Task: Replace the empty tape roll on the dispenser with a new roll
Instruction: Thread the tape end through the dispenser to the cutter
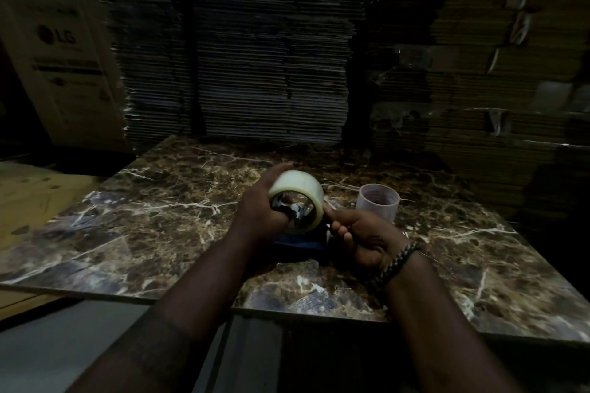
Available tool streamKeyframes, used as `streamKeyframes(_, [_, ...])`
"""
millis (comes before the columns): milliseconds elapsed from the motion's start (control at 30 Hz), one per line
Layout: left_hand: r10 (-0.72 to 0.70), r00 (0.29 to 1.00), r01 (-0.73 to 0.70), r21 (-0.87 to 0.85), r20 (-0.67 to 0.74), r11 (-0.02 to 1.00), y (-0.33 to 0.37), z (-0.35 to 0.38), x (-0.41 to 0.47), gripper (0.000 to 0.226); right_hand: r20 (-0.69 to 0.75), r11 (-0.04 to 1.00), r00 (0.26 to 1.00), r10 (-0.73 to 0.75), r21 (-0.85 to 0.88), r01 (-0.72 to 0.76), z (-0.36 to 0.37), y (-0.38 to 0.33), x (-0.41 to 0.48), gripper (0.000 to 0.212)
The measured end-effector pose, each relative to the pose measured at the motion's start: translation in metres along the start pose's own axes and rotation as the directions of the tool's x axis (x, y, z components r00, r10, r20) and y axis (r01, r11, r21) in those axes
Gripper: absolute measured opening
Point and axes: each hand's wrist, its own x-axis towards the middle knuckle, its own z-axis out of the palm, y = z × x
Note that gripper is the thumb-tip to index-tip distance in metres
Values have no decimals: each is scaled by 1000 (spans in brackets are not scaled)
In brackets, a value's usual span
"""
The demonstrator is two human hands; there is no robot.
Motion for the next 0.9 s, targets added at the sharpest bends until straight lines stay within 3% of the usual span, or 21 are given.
streamKeyframes(100, [14,1000,-14,21,17,1000,1,-2,0,88,-41,997,998,-45,-72,42,-4,3,-1,18])
streamKeyframes(233, [31,999,-31,29,12,999,4,-3,-1,86,-59,997,996,-63,-44,60,-4,2,-2,14])
streamKeyframes(433, [36,999,-36,33,-8,999,6,-1,-2,88,-17,999,1000,8,50,-7,-6,-4,0,15])
streamKeyframes(700, [46,999,-46,53,3,998,3,-2,-2,87,19,998,998,56,18,-57,-11,-4,2,12])
streamKeyframes(900, [48,999,-48,29,-4,998,5,-1,-4,87,-3,997,998,64,51,-64,-8,-6,3,25])
